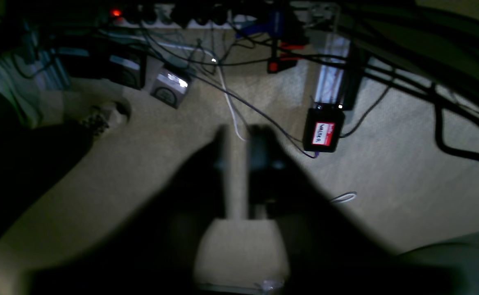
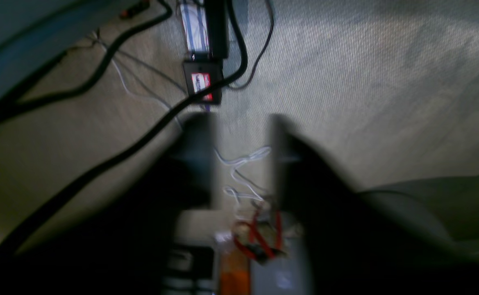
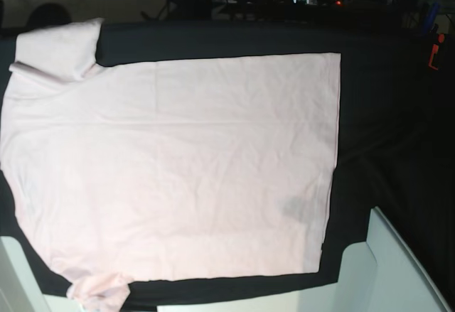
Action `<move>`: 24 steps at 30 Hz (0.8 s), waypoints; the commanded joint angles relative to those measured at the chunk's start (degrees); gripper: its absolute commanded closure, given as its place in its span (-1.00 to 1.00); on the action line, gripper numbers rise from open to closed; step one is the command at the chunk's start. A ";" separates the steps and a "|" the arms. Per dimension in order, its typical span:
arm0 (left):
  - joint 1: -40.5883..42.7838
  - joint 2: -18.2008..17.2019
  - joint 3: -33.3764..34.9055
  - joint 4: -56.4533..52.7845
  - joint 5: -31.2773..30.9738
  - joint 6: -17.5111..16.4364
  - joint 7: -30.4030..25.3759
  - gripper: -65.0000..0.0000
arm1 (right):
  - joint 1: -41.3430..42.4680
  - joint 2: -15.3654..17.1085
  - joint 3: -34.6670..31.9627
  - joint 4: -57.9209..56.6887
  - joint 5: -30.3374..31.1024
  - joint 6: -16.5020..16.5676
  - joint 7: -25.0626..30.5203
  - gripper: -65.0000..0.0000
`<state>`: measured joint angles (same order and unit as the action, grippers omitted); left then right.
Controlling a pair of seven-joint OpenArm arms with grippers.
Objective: Fold the T-shirt properly
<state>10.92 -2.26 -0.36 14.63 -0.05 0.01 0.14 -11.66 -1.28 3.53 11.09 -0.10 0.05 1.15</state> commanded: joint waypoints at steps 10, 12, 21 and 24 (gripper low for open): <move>7.06 -1.91 -0.03 9.67 0.10 0.21 -3.70 1.00 | -3.86 1.59 2.05 0.91 -0.21 -0.01 -0.40 1.00; 12.07 -3.14 -0.03 16.62 0.10 0.21 -7.57 1.00 | -5.17 2.91 2.49 1.00 -0.12 0.08 -0.40 1.00; 23.68 -5.78 -1.88 35.70 -0.08 0.38 -10.65 1.00 | -19.15 4.05 17.00 28.78 0.05 5.97 -8.31 1.00; 25.61 -5.43 -6.98 41.06 0.01 0.38 -10.65 1.00 | -24.52 1.50 24.65 46.53 0.05 14.93 -16.58 1.00</move>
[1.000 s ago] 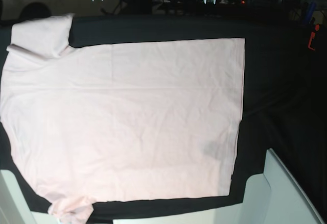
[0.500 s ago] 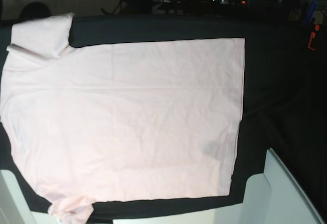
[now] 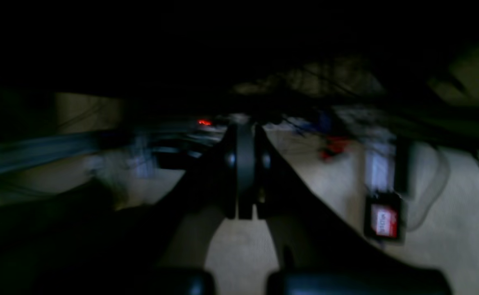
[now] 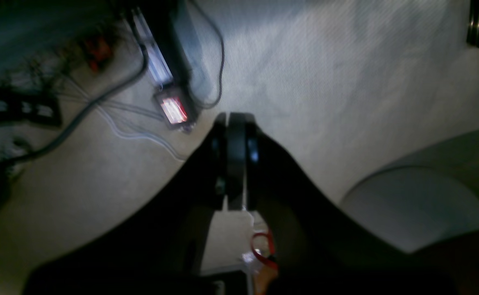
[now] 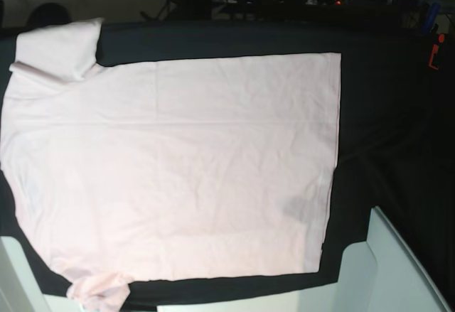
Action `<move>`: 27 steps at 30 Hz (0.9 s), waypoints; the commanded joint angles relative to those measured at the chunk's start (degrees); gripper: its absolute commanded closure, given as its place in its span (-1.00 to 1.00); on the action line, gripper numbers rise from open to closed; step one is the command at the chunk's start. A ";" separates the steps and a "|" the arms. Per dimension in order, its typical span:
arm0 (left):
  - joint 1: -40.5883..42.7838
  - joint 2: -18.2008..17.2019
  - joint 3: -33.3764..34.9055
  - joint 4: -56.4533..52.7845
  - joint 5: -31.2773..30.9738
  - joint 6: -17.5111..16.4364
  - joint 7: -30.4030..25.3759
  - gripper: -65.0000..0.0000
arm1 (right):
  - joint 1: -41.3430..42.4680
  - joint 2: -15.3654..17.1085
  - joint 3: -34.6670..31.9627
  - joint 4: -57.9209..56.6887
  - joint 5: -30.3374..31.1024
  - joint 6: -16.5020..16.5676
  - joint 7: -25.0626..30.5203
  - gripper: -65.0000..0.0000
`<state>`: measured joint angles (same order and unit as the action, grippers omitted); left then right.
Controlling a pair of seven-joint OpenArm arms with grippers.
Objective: Fold the T-shirt properly
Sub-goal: 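Move each gripper above one shoulder corner of the pink shirt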
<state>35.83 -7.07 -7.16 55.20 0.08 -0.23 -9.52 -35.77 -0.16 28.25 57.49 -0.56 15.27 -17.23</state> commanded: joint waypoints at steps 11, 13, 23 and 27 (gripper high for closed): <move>4.74 -0.89 -7.04 19.92 -0.12 0.45 -0.99 1.00 | -4.89 -5.07 19.18 40.57 0.43 18.10 -17.36 1.00; 5.18 -0.89 -7.04 23.88 -0.12 0.45 -0.90 1.00 | -3.40 -5.07 21.02 43.47 0.43 21.17 -17.89 1.00; 3.68 -0.89 -7.13 36.80 -0.12 0.45 2.62 1.00 | 11.81 -4.63 28.15 48.48 0.34 24.73 -23.25 1.00; 1.13 -0.89 -7.13 38.82 -0.12 0.45 10.79 1.00 | 16.12 -4.63 26.48 50.59 0.34 24.73 -27.03 1.00</move>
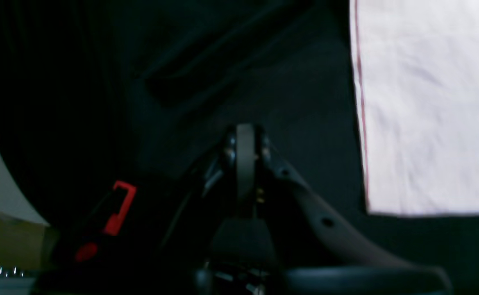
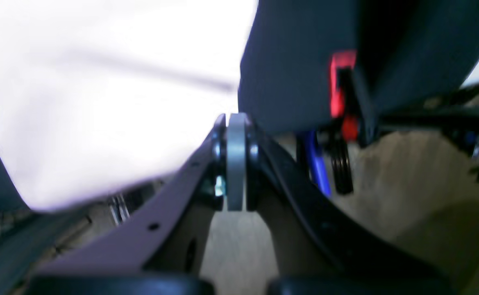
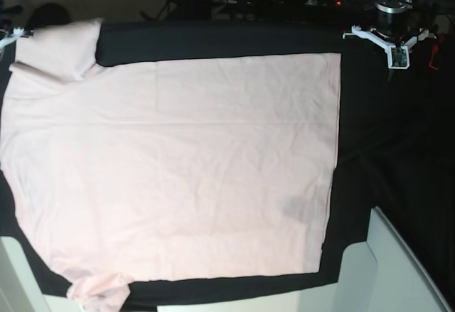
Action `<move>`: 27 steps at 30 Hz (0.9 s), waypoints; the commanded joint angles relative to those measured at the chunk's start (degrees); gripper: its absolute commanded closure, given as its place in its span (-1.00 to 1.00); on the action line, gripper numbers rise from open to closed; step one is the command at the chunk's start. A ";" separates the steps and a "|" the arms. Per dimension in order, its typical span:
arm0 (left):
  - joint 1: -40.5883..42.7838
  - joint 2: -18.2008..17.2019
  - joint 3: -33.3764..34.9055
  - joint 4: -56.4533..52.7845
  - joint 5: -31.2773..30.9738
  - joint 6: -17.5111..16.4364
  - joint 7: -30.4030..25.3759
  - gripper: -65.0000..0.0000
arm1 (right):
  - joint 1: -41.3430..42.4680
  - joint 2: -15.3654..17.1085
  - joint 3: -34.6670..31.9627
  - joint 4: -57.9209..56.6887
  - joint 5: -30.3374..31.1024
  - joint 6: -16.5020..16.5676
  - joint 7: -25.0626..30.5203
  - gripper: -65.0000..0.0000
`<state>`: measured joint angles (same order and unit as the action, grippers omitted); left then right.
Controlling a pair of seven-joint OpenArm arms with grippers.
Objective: Fold the T-shirt properly
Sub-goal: 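Move each gripper above one shoulder corner of the pink shirt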
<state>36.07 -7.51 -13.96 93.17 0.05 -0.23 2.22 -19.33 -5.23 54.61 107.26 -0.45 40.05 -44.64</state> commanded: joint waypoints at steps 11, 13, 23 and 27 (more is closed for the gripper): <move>-0.69 -0.45 -0.33 0.42 -0.10 0.45 -0.59 1.00 | 7.77 0.44 1.08 0.82 0.40 -0.05 -10.87 0.09; -0.95 -0.45 -0.33 0.15 -0.10 0.45 -0.50 1.00 | 9.71 0.44 3.72 0.82 0.40 -0.05 -14.30 -0.13; -1.66 -0.45 -0.24 -1.17 -0.10 0.45 -0.50 1.00 | 15.24 1.23 11.02 -7.09 0.58 -0.05 -22.92 -0.19; -1.83 -0.45 -0.24 -2.04 -0.10 0.45 -0.50 1.00 | 13.75 1.67 8.47 -10.78 10.25 -0.05 -22.48 -0.19</move>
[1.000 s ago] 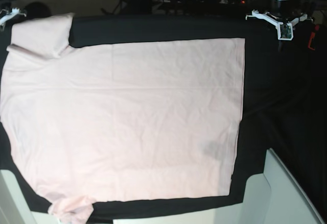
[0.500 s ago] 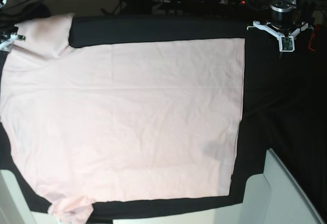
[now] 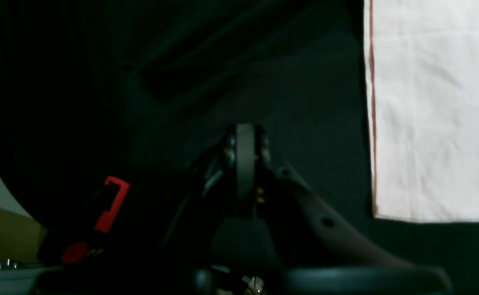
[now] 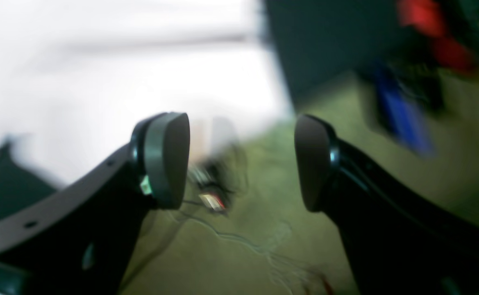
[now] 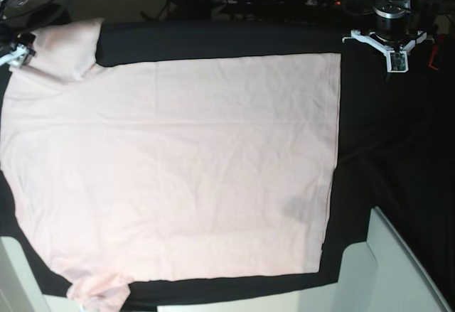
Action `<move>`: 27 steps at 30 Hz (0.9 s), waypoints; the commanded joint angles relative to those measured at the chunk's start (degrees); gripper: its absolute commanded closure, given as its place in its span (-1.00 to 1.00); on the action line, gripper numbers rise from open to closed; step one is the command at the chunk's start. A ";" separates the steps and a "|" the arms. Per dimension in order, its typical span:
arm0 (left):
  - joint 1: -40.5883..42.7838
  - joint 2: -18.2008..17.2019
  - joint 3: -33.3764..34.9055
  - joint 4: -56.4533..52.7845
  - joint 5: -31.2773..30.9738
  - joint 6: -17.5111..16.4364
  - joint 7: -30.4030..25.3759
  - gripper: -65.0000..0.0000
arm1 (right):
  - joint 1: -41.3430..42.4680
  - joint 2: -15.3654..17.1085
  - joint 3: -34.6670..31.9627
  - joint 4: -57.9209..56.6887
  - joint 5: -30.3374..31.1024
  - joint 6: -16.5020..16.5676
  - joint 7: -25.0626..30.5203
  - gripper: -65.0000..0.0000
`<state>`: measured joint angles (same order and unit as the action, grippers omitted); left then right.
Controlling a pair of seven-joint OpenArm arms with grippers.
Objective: Fold the T-shirt properly
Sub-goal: 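Move each gripper above one shoulder corner of the pink shirt, then lower both grippers and pinch the shirt's shoulder edges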
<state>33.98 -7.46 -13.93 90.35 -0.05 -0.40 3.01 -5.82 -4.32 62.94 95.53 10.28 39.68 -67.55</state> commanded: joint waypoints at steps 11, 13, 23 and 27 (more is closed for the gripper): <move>0.44 -0.67 -0.26 0.78 0.01 0.62 -1.29 1.00 | -0.55 2.43 -2.67 0.25 9.72 0.32 0.52 -0.19; 0.53 -1.20 -0.26 0.78 0.01 0.62 -1.29 1.00 | -0.55 3.92 -2.59 -1.24 9.72 0.32 0.60 -0.19; 0.35 -1.37 -0.26 0.78 0.01 0.62 -1.29 1.00 | -0.81 10.51 1.90 -20.14 9.72 0.32 7.20 -0.19; 0.35 -1.37 -0.26 0.78 0.01 0.62 -1.29 1.00 | -0.81 11.31 1.63 -24.01 9.72 0.32 9.92 -0.19</move>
<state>34.09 -8.25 -13.93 90.35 -0.05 -0.25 3.01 -6.70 5.98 64.42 70.78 19.42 39.64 -58.19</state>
